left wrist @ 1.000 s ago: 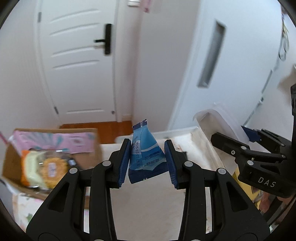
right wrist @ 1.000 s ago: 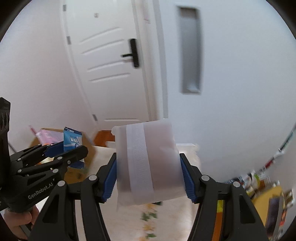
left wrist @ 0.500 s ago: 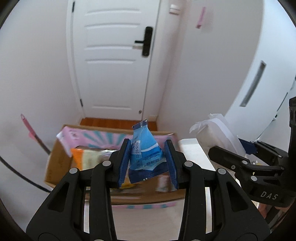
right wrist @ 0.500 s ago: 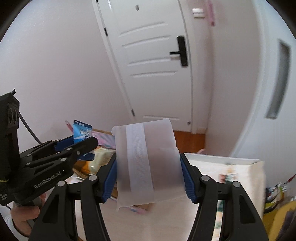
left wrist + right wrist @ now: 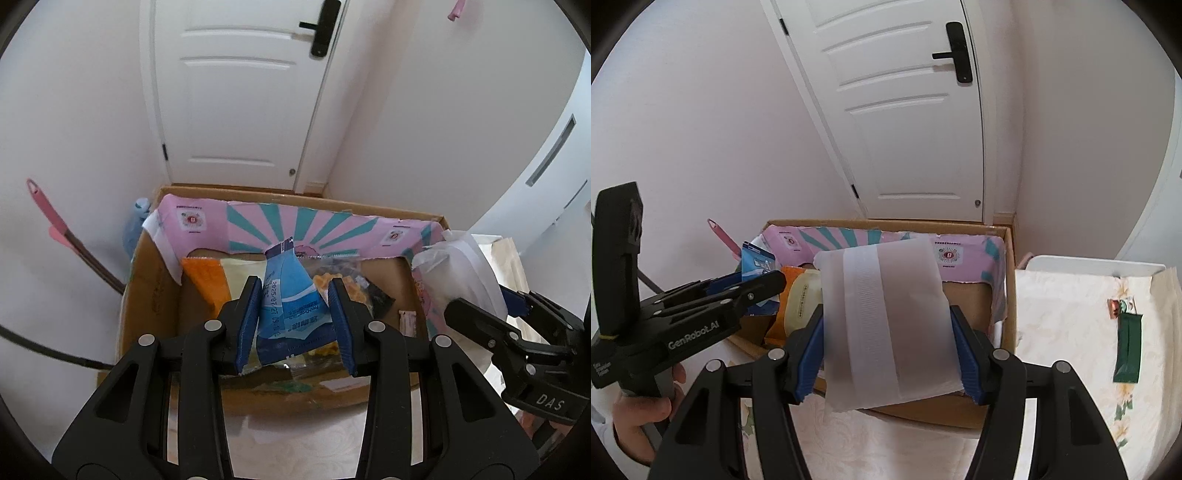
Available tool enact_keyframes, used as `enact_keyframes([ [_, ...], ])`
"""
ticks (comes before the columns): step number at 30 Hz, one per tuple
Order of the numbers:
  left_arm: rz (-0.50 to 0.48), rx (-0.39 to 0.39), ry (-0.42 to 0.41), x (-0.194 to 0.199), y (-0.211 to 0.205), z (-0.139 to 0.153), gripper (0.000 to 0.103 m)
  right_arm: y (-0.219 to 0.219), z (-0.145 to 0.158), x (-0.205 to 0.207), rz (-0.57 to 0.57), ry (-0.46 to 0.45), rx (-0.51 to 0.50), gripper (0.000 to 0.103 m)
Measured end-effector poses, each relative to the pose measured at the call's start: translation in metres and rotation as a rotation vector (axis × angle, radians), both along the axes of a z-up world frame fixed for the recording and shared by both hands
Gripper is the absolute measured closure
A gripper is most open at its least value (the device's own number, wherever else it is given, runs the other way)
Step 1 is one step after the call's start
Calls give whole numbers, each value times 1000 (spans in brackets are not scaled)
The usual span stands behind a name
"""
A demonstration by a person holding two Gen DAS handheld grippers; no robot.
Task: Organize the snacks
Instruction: 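Carry the blue packet and white pack over the box and release the blue packet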
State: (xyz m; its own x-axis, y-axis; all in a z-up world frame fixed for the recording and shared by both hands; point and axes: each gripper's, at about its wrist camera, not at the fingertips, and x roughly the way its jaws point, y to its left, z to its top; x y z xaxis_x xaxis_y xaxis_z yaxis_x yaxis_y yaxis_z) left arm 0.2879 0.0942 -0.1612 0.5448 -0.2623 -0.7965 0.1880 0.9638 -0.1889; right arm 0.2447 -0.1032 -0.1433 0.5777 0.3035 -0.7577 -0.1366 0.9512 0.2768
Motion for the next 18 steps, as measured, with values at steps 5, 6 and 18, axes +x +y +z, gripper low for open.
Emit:
enact_keyframes([
  [5, -50, 32, 3, 19, -9, 1, 65, 2, 5, 1, -28, 3, -18, 45],
  [6, -53, 46, 10, 21, -11, -1, 48, 1, 6, 2, -33, 2, -21, 45],
  [18, 0, 155, -39, -7, -9, 3, 0, -8, -2, 10, -45, 56, -20, 45],
])
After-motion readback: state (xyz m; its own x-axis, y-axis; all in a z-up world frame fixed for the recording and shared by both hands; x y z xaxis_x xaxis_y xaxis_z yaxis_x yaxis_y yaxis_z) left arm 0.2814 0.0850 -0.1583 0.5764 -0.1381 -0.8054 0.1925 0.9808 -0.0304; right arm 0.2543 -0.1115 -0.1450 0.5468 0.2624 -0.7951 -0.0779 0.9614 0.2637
